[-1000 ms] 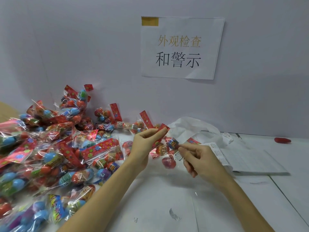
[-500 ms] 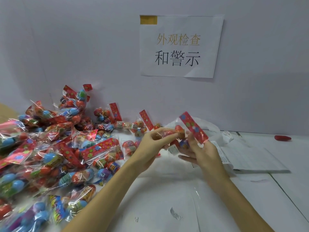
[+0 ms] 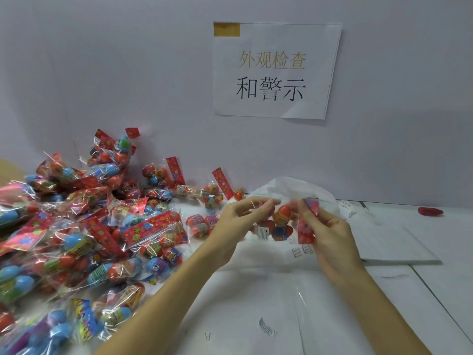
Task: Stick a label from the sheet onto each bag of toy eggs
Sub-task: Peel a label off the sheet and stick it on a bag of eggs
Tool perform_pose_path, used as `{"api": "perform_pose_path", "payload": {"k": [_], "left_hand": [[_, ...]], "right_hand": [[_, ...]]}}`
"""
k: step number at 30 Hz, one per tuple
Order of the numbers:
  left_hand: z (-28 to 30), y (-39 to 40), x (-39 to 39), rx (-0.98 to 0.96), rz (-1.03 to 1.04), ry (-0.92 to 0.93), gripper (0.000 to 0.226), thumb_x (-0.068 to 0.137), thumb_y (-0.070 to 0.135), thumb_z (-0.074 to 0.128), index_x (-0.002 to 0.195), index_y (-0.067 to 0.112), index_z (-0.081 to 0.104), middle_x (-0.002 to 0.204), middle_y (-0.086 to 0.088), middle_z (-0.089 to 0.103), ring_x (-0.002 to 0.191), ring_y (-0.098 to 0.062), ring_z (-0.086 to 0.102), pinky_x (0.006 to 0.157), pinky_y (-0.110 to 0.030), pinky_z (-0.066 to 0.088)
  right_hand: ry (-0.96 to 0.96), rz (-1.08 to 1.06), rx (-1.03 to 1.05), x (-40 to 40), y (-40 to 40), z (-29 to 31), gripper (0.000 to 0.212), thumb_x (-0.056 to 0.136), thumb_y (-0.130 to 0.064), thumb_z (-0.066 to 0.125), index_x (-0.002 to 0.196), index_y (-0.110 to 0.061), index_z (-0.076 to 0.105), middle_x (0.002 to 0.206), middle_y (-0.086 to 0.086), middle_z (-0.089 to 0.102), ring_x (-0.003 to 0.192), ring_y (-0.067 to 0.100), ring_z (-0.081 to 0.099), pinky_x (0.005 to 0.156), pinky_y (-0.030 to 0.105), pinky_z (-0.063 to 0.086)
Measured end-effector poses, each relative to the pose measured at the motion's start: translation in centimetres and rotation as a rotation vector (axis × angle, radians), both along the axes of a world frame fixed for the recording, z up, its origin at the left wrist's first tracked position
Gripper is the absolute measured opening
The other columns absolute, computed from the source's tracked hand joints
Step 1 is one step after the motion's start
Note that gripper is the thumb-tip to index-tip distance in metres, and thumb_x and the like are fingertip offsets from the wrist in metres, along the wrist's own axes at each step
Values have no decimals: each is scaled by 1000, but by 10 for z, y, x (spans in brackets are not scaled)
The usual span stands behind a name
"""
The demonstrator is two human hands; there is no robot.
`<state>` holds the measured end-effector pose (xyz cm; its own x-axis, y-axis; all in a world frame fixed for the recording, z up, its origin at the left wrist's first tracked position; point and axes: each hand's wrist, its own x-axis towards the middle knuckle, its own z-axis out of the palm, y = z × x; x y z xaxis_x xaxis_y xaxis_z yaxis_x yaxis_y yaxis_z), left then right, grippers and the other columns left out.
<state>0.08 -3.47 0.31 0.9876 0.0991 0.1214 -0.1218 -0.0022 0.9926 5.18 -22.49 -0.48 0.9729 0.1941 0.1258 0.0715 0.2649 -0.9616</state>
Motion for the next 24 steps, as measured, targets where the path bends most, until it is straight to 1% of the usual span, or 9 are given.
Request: {"api": "perform_pose_path", "payload": {"k": [4, 7, 10, 12, 14, 16, 18, 21, 24], "left_hand": [[-2, -3, 2, 42, 302, -206, 28, 83, 48, 84, 109, 40, 81, 108, 5, 74, 95, -17, 68, 79, -29, 49], [-12, -7, 3, 403, 367, -473, 45, 80, 30, 90, 123, 29, 77, 111, 5, 64, 99, -16, 61, 81, -21, 49], [-18, -18, 1, 589, 111, -558, 66, 78, 27, 93, 137, 20, 67, 123, 2, 57, 116, -18, 57, 96, -25, 50], [-18, -19, 1, 530, 58, -555, 67, 80, 32, 92, 140, 24, 64, 124, 3, 56, 117, -20, 58, 98, -23, 48], [-16, -23, -1, 416, 211, -507, 60, 85, 43, 85, 139, 33, 61, 121, 5, 53, 112, -15, 57, 94, -18, 46], [-11, -25, 0, 258, 369, -328, 59, 86, 56, 78, 137, 36, 56, 119, 5, 55, 105, -10, 59, 87, -19, 49], [-4, -21, 2, -15, 325, -54, 61, 83, 64, 76, 130, 31, 60, 114, 2, 68, 95, -4, 70, 82, -24, 53], [-6, -5, 5, -343, 217, 112, 40, 86, 41, 80, 110, 9, 76, 100, -8, 80, 96, -23, 76, 93, -41, 60], [-10, -1, 5, -259, 321, 71, 28, 93, 37, 76, 106, 13, 79, 101, -7, 80, 97, -24, 76, 98, -43, 58]], "right_hand": [[-177, -259, -206, 0, 1, -3, 19, 91, -33, 77, 103, -17, 78, 97, -3, 80, 100, 19, 76, 87, 31, 59], [-35, 134, -143, -6, 7, 0, 50, 98, -52, 56, 118, -9, 74, 105, 8, 80, 103, 25, 77, 90, 35, 61], [-11, 282, -88, -10, 13, 0, 42, 105, -42, 54, 129, -10, 68, 116, 14, 77, 111, 30, 75, 90, 44, 63], [-30, 198, -79, -7, 12, -3, 29, 108, -25, 55, 131, -10, 64, 113, 15, 78, 109, 32, 75, 90, 44, 63], [-3, 161, -68, -4, 9, -5, 24, 108, -18, 54, 130, -9, 60, 109, 16, 79, 103, 33, 77, 81, 38, 63], [-18, 185, -108, -3, 6, -4, 20, 107, -17, 55, 125, -9, 61, 101, 16, 79, 95, 35, 78, 66, 28, 59], [-51, 235, -172, -4, 7, -1, 18, 106, -21, 57, 121, -14, 64, 99, 17, 79, 91, 39, 78, 59, 27, 54], [-73, 342, -227, -9, 7, 2, 24, 104, -27, 60, 125, -16, 64, 99, 17, 79, 90, 40, 78, 57, 28, 57], [50, 391, -226, -11, 6, 1, 35, 101, -27, 62, 126, -3, 65, 104, 23, 78, 96, 39, 77, 69, 31, 63]]}}
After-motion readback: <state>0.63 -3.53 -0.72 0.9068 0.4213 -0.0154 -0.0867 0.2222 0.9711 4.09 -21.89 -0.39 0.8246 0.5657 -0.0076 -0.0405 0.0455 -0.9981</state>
